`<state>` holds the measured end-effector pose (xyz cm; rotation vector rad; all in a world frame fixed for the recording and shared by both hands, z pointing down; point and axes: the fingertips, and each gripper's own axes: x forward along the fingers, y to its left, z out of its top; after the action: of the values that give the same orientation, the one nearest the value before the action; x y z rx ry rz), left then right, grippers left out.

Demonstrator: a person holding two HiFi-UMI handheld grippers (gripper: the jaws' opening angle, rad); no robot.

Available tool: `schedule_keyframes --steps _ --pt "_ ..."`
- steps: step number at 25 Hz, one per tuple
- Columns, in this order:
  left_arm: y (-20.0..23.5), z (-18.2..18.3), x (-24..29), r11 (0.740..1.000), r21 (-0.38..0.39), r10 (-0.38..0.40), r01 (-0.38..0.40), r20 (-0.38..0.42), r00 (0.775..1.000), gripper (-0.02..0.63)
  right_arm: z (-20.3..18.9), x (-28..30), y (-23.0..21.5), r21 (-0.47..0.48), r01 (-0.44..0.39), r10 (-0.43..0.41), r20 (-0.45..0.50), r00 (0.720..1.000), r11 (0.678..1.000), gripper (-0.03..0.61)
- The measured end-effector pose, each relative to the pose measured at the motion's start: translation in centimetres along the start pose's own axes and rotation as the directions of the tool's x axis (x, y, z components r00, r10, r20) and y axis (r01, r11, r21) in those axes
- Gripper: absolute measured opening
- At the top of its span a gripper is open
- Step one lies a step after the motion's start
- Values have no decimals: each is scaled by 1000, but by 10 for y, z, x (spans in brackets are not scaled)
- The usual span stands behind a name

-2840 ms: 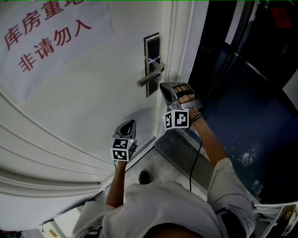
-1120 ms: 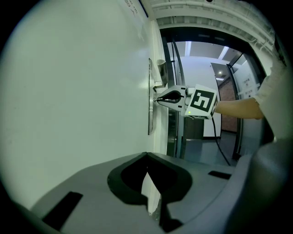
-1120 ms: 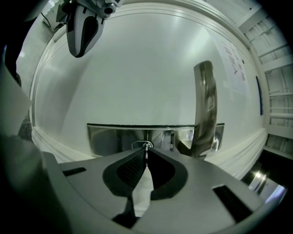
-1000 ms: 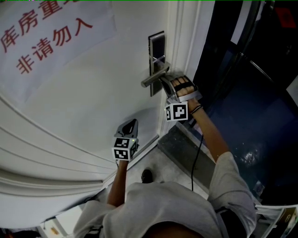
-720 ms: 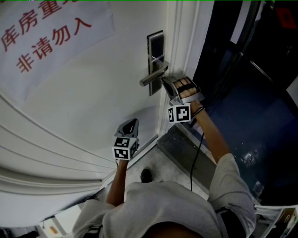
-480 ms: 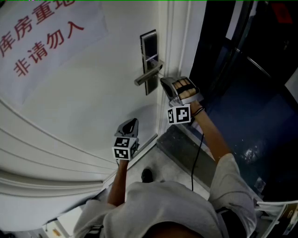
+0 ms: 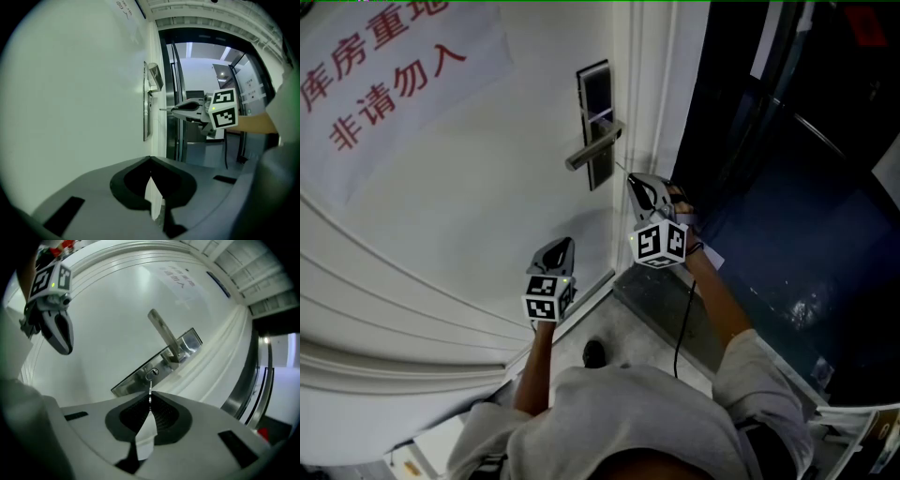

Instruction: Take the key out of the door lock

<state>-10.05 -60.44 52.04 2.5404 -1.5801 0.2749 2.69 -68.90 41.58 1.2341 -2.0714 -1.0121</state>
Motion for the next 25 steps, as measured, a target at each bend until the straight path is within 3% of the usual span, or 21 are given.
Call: schedule_keyframes --steps 2,4,9,13,15,25 --pt "1 3 1 1000 4 2 -2 4 1000 18 -5 -7 1 188 -14 14 -1 1000 982 31" --pt "2 5 1 1000 6 5 -5 9 1000 18 -13 -15 3 354 -21 23 -2 1000 935 31" --pt "3 6 2 1000 11 6 -6 11 1000 18 -42 -36 18 580 8 21 -44 999 815 31" --pt "0 4 3 1000 9 5 -5 10 1000 18 -63 -60 38 676 36 27 -83 996 736 31" --pt "1 2 3 1000 7 6 -7 9 1000 18 -71 -73 47 700 52 27 -101 994 712 30" --pt "-2 -8 3 1000 -12 5 -5 -3 1000 18 -90 -116 52 714 130 -23 -158 987 688 30"
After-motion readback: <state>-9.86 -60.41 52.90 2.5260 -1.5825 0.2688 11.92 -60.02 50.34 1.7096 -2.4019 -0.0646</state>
